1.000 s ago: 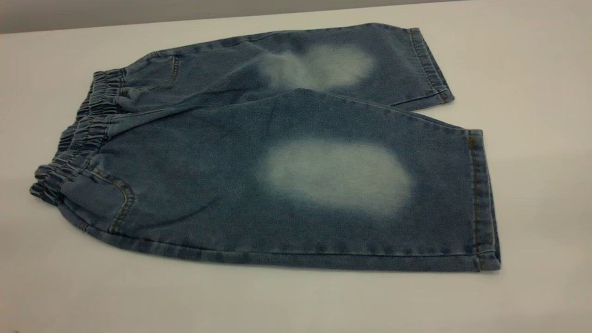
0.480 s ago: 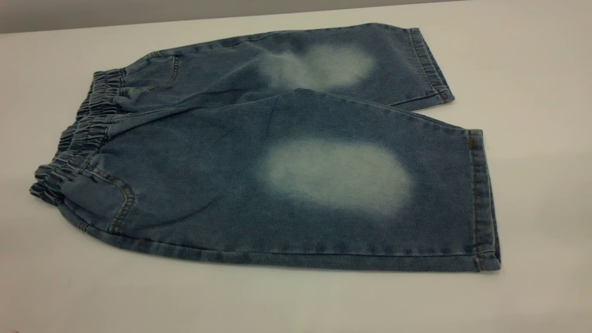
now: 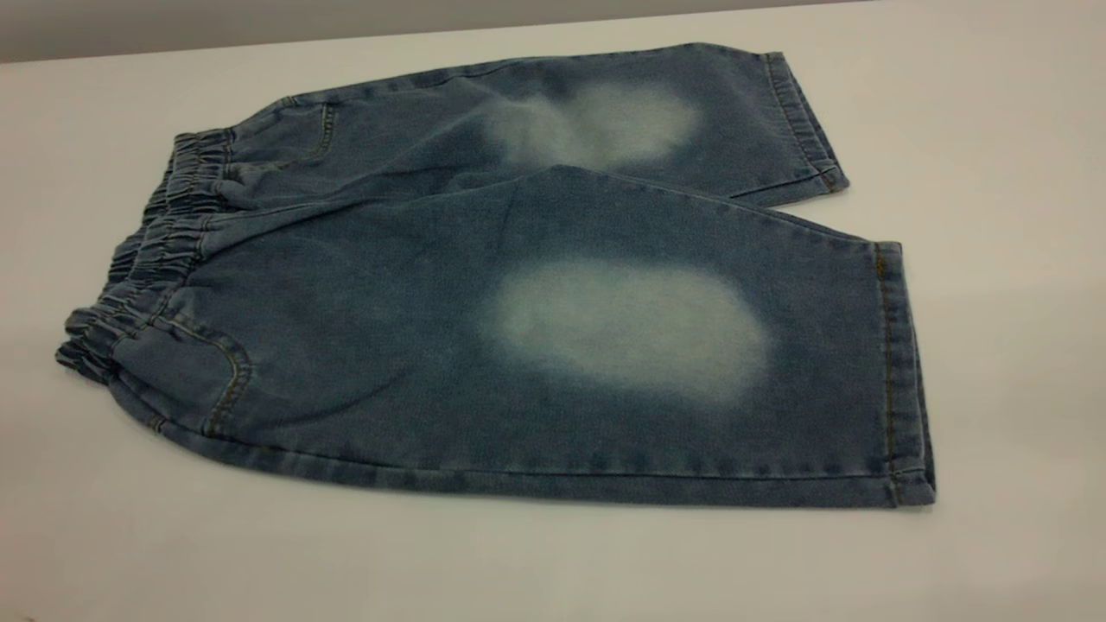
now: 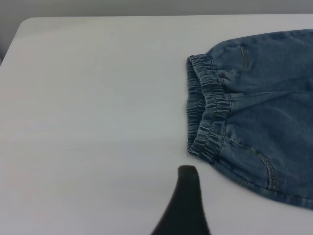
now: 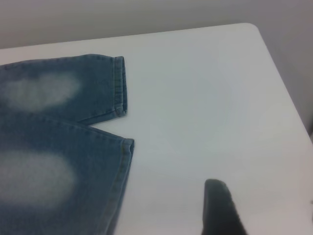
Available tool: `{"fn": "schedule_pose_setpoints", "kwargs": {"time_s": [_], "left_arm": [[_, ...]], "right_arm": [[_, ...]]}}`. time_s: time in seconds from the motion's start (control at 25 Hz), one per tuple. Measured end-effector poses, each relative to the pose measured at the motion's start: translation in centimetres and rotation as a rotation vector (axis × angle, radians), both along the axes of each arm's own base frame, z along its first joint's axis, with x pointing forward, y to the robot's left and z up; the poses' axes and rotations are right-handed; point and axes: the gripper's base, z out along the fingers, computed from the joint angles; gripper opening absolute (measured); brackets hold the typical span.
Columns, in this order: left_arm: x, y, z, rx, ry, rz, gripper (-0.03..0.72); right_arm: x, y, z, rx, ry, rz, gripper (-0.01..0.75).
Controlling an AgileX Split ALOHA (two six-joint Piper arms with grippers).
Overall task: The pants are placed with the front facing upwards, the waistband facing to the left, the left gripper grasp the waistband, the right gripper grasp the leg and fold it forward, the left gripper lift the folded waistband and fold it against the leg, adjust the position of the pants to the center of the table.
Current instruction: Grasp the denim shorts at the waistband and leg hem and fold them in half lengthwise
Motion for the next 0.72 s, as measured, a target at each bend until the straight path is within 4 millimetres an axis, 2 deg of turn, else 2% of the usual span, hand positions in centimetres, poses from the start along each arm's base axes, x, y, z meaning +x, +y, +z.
{"fn": "schedule_pose_setpoints", "kwargs": {"time_s": [0.2,0.4,0.52,0.6,0.72], "left_arm": [[0.0,0.0,0.0,0.000,-0.001,0.000,0.582],[0.4,0.0,1.5,-0.009,-0.049,0.002,0.580],[1.7,0.0,1.8,-0.024,0.018,0.010,0.567],[2.9,0.0,1.9,-0.033,0.078,0.014,0.554],[5.6,-0.3,1.8,-0.080,0.168,-0.005,0.539]], "right_arm": [[0.0,0.3,0.0,0.027,0.000,0.021,0.335],[0.0,1.3,0.7,0.010,-0.041,0.149,0.340],[1.1,2.0,0.9,0.002,0.018,0.249,0.350],[2.6,2.5,1.2,0.024,0.062,0.290,0.351],[4.7,3.2,1.2,0.087,0.136,0.345,0.351]]}}
